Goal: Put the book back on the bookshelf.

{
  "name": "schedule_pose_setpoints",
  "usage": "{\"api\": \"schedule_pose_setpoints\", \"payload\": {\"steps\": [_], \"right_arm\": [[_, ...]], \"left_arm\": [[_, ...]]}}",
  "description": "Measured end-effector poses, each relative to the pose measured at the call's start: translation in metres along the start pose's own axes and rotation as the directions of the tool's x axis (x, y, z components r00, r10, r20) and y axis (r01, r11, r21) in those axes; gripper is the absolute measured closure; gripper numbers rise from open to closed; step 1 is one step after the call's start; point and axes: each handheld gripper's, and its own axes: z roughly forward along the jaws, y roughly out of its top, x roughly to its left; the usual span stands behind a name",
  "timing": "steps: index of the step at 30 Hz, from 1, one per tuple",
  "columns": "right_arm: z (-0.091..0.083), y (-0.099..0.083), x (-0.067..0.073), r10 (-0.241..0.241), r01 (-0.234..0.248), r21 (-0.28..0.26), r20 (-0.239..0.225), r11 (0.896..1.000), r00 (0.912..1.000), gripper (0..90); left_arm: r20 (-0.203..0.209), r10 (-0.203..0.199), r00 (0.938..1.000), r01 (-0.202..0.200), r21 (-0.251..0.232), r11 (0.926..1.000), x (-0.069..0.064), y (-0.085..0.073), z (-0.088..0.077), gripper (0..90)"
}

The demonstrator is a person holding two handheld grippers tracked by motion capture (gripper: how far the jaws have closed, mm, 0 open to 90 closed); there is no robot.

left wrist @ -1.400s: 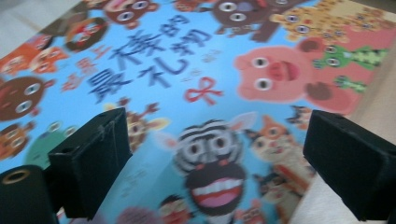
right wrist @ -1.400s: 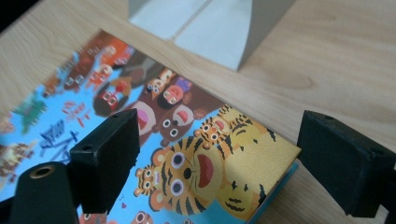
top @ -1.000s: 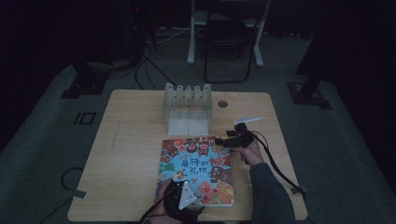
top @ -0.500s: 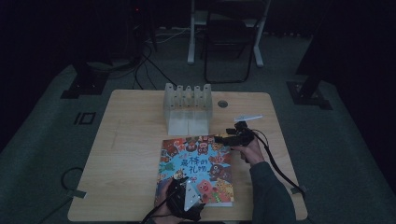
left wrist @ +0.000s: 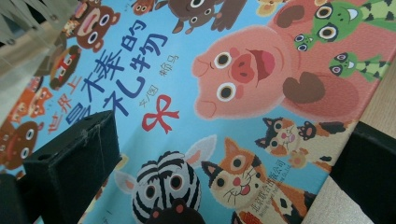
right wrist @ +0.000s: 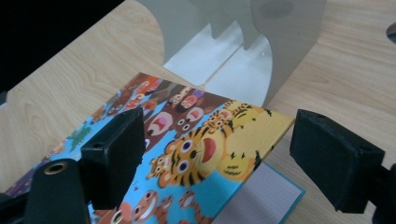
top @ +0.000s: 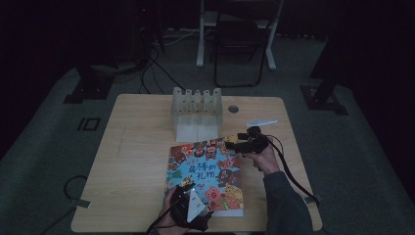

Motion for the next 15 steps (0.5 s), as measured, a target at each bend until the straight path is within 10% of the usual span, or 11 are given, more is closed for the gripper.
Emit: {"api": "schedule_pose_setpoints", "payload": {"steps": [15], "right_arm": [[-0.007, 0.006, 0.033, 0.032, -0.029, 0.078, -0.042, 0.997, 0.9986, 12.2]], "left_arm": [[-0.016, -0.013, 0.9998, 0.012, -0.041, 0.9991, 0.008, 0.004, -0.015, 0.0]]}}
